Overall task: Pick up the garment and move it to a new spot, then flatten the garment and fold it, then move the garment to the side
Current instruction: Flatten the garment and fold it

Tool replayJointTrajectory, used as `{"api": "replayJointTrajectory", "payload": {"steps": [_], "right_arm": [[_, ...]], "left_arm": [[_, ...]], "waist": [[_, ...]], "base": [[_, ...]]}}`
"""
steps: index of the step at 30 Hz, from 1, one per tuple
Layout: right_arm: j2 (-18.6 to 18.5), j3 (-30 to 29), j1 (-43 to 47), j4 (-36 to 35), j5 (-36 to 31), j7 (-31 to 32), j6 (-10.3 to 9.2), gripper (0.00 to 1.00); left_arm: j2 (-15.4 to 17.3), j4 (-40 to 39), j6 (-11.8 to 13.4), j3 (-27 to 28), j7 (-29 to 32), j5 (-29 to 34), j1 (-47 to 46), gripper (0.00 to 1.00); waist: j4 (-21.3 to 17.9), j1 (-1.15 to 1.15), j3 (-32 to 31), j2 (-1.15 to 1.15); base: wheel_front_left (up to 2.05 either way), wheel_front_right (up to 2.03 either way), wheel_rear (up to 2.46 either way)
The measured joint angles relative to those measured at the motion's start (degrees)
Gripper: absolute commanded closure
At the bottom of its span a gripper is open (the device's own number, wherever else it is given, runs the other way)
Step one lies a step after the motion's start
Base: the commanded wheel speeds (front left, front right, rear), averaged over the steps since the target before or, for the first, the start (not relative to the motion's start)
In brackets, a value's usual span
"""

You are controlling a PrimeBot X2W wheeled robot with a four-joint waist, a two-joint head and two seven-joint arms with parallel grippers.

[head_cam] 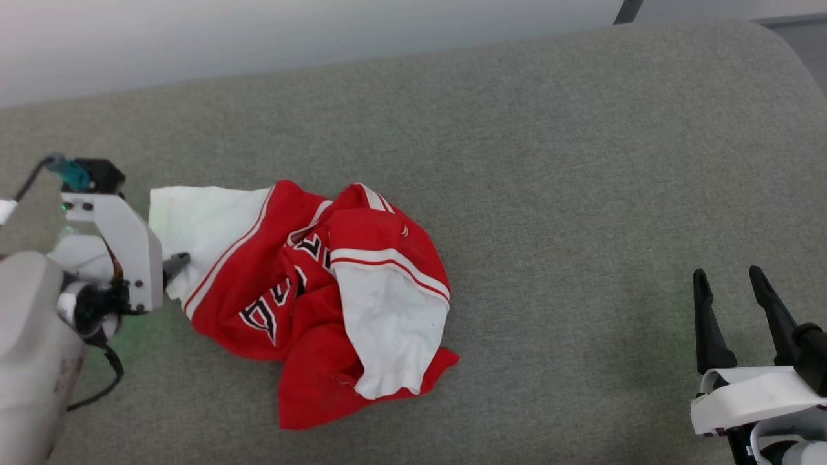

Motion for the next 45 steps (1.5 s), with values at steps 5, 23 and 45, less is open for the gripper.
{"api": "replayJointTrajectory", "payload": {"steps": [5, 23, 45], "right_arm": [[0.22, 0.01, -0.3, 0.2, -0.15, -0.05, 0.0, 0.0], [0.1, -0.73, -0.15, 0.65, -0.97, 0.81, 0.0, 0.0], [-0.55, -0.65, 3.25, 0.37, -0.03, 2.85, -0.01, 0.0]], "left_arm": [[-0.63, 2.5, -0.01, 0.19, 0.43, -0.82, -1.57, 0.38], [-1.58, 6.94, 0.08, -0.34, -2.0, -1.55, -2.5, 1.0], [2.85, 8.31, 1.09, -1.58, -5.77, -0.69, 5.61, 0.81]], "waist": [[-0.28, 0.0, 0.96, 0.0], [3.52, 0.0, -2.47, 0.0], [9.46, 0.0, -10.79, 0.0]], "base": [[0.0, 0.0, 0.0], [0.0, 0.0, 0.0], [0.0, 0.0, 0.0]]}}
